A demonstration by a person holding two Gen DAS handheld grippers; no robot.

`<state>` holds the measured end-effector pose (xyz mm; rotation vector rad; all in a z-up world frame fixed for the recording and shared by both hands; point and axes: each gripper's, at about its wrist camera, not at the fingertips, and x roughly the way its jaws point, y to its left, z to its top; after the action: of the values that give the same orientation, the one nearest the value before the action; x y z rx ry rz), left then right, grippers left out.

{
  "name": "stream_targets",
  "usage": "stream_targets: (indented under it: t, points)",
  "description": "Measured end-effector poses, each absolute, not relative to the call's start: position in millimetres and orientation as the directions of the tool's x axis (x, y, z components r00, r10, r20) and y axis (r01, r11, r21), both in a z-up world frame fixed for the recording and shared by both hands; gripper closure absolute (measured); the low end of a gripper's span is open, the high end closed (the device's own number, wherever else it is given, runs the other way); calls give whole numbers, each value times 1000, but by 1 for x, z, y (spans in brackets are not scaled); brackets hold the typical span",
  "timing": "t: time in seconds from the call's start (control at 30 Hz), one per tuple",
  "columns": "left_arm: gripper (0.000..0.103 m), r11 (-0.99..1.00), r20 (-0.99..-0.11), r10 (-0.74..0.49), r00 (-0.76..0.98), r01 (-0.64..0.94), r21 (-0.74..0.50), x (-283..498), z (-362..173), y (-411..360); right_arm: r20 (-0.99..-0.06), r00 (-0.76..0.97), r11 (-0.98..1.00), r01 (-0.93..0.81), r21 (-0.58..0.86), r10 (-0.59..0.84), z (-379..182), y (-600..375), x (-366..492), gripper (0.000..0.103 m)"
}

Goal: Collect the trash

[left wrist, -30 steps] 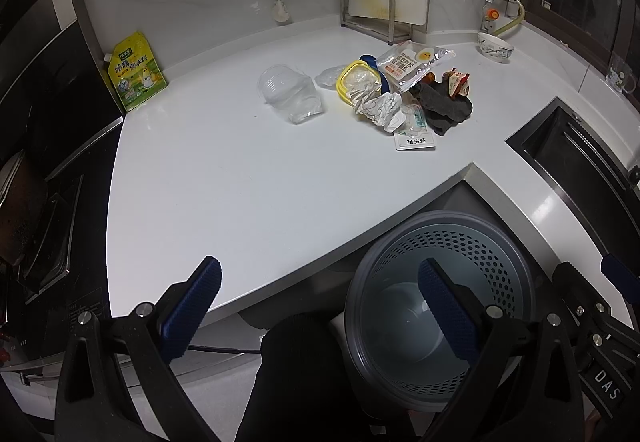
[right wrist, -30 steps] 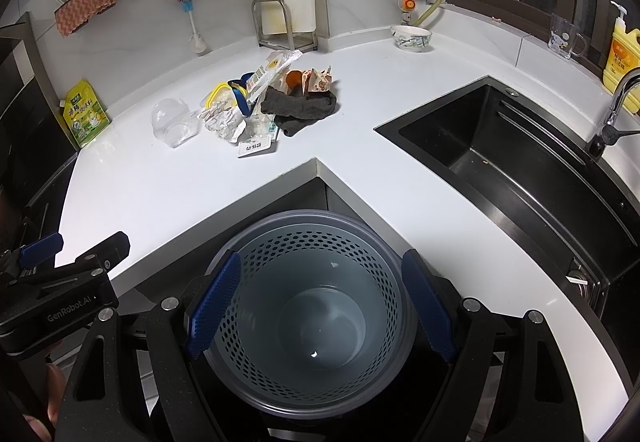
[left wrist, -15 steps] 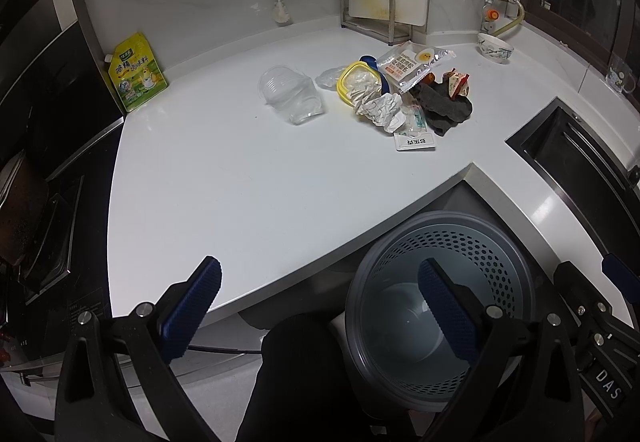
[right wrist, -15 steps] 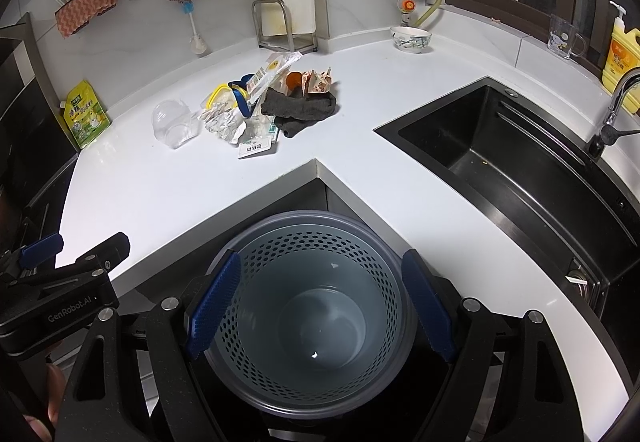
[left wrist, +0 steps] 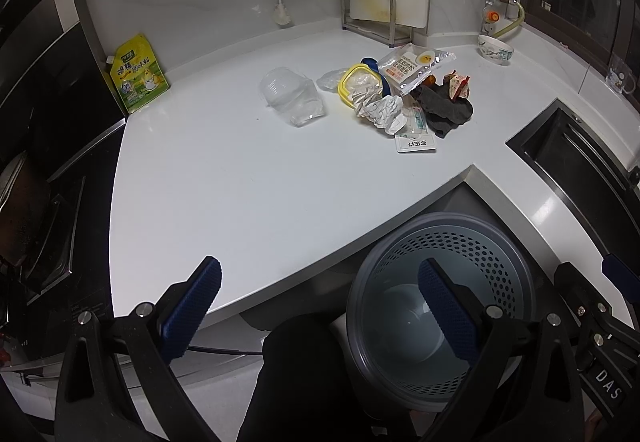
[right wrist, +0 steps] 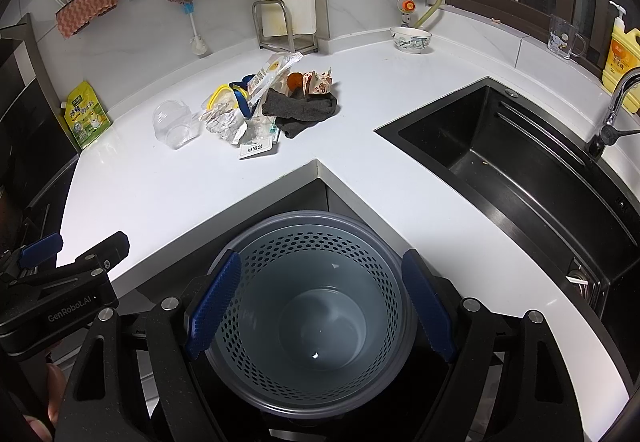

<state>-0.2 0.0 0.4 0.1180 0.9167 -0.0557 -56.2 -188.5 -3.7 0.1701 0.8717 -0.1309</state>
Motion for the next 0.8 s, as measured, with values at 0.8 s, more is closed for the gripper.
stream_targets:
  t: [0.8]
  points:
    - [6,992,-795,-8,607,104,69,3,5,2,-765,642,979,179,93,-45,2,-185,-56,24]
